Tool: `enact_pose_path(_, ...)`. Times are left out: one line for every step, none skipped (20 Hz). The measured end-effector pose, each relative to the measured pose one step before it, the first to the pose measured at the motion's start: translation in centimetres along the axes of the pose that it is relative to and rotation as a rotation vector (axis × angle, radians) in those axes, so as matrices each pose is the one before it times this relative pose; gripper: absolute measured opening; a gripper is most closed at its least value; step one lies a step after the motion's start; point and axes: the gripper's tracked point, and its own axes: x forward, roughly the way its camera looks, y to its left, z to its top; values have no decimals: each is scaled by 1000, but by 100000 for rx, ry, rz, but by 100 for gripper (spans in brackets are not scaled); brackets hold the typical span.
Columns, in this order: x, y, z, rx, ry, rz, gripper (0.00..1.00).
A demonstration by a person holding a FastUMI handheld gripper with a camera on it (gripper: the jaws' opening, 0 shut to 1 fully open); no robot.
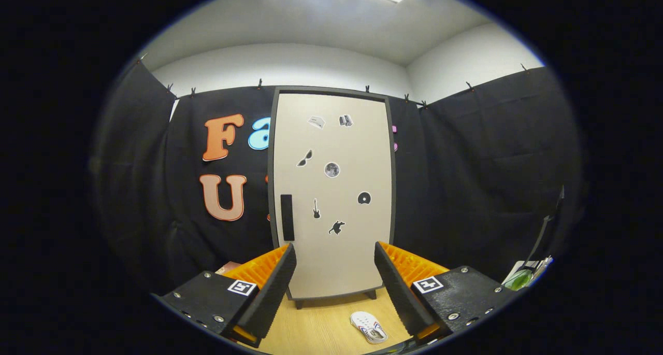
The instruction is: Open the shoe cabinet door, grab the shoes and put them into the shoe cabinet, then close the shoe cabinet door.
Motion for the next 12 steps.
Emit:
enact_pose_path(-113, 170, 23, -549, -126, 220, 94)
enact_pose_path(-80, -12, 11, -160, -203, 140, 94)
enact_pose_path(-113, 51, -4, 308, -14, 134, 94)
enact_pose_path(-137, -42, -162, 618, 140, -63, 94)
enact_pose_path(-86, -96, -83, 473, 211, -258, 94)
enact_pose_path(-120, -83, -103, 195, 279, -308, 94)
enact_pose_path(-25, -76, -115, -10, 321, -305, 94)
enact_pose_path(-38, -51, -108, 4, 269, -205, 94)
enact_pose_path(-75, -8, -52, -8, 192, -12, 94)
enact_pose_path(-61, -6, 28, 26, -43, 48, 94)
enact_pose_path(-9, 31, 108, 6, -45, 163, 94)
enact_pose_path(7, 36, 6, 14, 16, 207, 94)
